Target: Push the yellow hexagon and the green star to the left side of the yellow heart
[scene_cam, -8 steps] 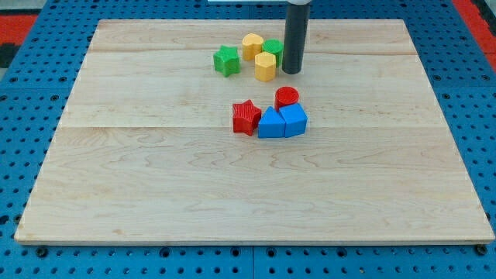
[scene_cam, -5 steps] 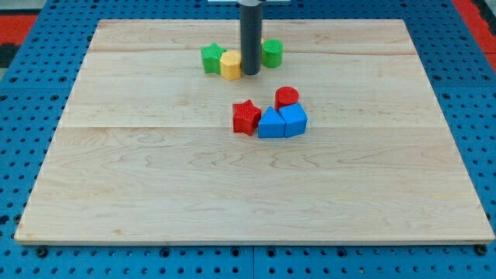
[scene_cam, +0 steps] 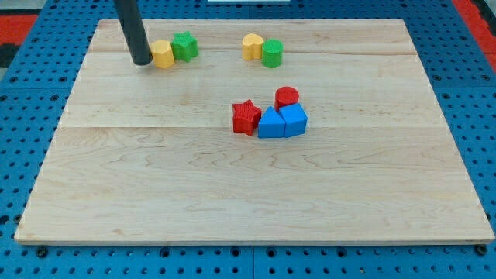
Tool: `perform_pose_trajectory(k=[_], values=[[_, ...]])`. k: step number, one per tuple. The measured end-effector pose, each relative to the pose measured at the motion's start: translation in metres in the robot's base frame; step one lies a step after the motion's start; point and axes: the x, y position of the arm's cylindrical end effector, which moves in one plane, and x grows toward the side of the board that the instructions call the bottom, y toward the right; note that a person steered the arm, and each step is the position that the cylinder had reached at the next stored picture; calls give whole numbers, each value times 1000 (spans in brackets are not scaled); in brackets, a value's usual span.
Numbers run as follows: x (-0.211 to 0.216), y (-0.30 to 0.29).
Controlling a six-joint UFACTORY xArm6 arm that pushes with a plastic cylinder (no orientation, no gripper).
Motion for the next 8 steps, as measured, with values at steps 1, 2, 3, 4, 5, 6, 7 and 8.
perform_pose_trajectory(k=[1, 2, 3, 4, 5, 6, 7, 8], values=[[-13, 26], [-44, 60], [-65, 84], [-78, 106], [-97, 120], [-76, 127], [-57, 161], [-58, 164]])
